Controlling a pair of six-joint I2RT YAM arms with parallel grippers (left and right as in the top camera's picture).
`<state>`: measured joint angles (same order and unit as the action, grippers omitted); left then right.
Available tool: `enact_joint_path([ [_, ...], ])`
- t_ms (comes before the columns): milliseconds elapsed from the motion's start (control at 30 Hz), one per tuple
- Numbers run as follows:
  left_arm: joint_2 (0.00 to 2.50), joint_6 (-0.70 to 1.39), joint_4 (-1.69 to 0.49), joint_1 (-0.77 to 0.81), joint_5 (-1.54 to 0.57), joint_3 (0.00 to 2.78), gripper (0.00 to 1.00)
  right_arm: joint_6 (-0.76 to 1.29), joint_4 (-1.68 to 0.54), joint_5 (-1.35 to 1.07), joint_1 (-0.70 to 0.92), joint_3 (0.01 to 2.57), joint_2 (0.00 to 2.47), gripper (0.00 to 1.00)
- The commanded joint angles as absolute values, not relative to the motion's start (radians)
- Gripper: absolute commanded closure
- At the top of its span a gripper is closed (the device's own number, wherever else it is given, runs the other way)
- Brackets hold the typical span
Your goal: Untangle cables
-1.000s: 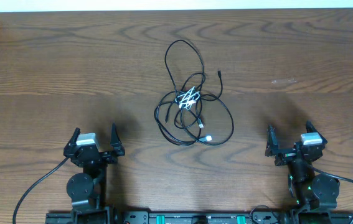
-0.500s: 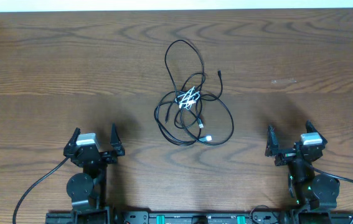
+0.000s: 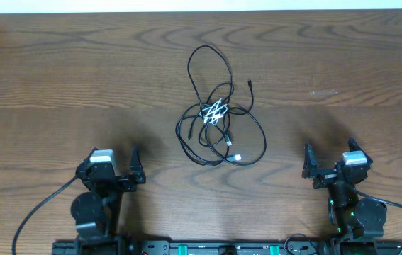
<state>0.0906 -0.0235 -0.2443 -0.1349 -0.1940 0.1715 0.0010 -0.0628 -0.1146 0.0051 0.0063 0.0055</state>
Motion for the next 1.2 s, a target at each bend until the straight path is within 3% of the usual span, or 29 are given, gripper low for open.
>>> enact_joint_path([
  [0,0.199,-0.029,-0.301,-0.139,-0.262,0.327,0.02,0.018,-0.068,-0.111,0.007,0.006,0.007,0.01],
  [467,0.725,-0.048,-0.631,-0.138,-0.398,0.806,0.02,0.018,-0.068,-0.111,0.007,0.006,0.007,0.01],
  [767,1.105,-0.048,-1.000,-0.138,-0.410,1.164,0.02,0.018,-0.068,-0.111,0.007,0.006,0.007,0.01],
  [1167,1.306,-0.048,-0.994,-0.081,-0.408,1.202,0.02,0.018,-0.068,-0.110,0.007,0.006,0.007,0.01],
])
